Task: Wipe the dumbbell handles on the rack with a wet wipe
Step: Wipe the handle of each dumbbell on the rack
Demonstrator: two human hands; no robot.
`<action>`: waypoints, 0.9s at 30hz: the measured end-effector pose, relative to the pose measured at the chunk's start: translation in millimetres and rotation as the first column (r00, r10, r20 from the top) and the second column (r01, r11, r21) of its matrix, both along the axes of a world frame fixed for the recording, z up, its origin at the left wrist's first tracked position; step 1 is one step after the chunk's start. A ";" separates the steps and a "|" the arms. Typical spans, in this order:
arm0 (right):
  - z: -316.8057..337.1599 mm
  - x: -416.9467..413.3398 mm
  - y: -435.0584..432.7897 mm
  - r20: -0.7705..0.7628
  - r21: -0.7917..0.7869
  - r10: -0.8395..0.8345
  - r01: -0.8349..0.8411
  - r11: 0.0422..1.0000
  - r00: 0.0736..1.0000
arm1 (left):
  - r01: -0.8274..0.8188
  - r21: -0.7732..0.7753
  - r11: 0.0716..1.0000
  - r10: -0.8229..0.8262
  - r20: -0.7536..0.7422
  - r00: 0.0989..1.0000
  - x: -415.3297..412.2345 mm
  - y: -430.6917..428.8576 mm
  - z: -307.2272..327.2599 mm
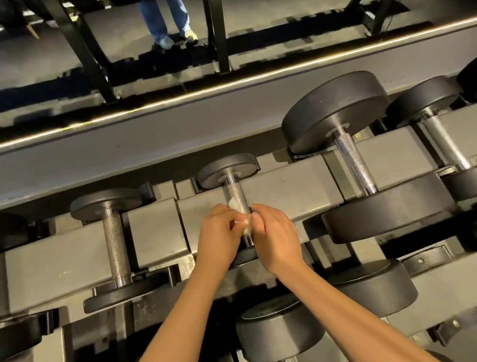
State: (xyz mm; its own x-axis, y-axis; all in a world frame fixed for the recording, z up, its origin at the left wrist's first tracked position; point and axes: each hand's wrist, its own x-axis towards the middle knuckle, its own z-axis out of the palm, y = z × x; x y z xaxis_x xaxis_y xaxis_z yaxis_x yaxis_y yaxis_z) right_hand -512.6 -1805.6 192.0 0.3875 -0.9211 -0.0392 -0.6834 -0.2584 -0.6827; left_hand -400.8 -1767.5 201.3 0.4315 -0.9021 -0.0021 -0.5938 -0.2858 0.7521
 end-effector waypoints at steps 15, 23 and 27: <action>8.6 -9.0 -4.3 0.074 0.170 0.061 -0.073 0.983 0.995 | -0.066 0.129 0.989 0.074 -0.061 0.995 5.2 -3.7 14.2; 10.3 -14.2 -23.3 0.342 0.322 0.012 -0.129 0.938 0.940 | -0.031 0.000 1.000 0.030 -0.161 0.986 -0.3 -2.2 26.3; 15.8 -3.6 -31.0 0.295 0.217 -0.023 -0.044 0.975 0.955 | -0.007 -0.022 1.000 0.009 0.051 0.999 8.5 -1.2 17.3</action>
